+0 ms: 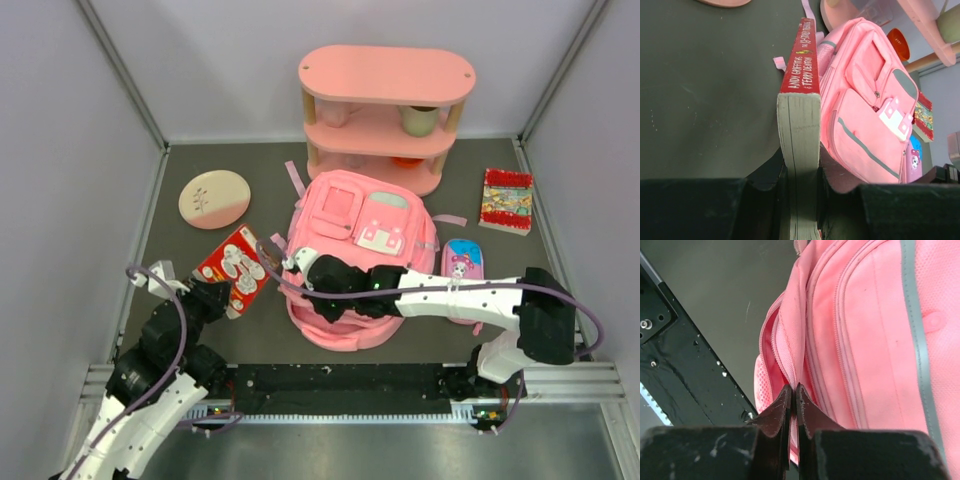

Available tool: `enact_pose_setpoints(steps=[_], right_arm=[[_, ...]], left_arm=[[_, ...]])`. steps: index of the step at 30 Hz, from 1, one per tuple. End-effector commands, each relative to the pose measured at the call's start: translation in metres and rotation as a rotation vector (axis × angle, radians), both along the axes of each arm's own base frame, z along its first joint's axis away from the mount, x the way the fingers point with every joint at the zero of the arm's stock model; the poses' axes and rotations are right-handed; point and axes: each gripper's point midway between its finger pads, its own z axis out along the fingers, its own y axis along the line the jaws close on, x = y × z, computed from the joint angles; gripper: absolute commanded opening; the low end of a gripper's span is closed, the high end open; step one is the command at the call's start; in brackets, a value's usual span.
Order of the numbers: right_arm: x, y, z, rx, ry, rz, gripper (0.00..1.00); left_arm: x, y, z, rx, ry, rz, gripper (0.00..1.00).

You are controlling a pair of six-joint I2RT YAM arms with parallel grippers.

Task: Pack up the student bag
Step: Place the book in the student bag.

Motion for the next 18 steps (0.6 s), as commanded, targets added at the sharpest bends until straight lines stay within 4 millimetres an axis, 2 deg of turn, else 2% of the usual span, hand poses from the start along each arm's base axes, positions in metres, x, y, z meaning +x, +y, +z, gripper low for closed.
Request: enact_pose_setpoints(steps=[1,3,7,10,16,18], right_arm=[[0.036,0.006,0.057,0.105,-0.098,-0.084,0.0],[0.047,0.001,0.068,0.131,-0.095,-0.126,0.0],[0.085,-0.011,0.109,0.216,-0.147,-0.26,0.0],[0.105,-0.017,0.134,0.257,-0.184,-0.326,0.0],[0.131,-0.032,0.175,0.311,-0.279,-0.445,0.0],[0.14,-0.036,0.186,0.322,-0.306,-0.474,0.0]], left_arm=[[-0.005,0.003,0.05,-0.078,-0.136,-0.007,0.0],[-0.009,0.004,0.057,-0.093,-0.149,-0.013,0.0],[-0.022,0.001,0.077,-0.146,-0.187,-0.063,0.0],[-0.029,-0.004,0.089,-0.204,-0.213,-0.098,0.0],[-0.048,-0.039,0.115,-0.364,-0.279,-0.31,0.0],[-0.054,-0.051,0.117,-0.412,-0.281,-0.376,0.0]])
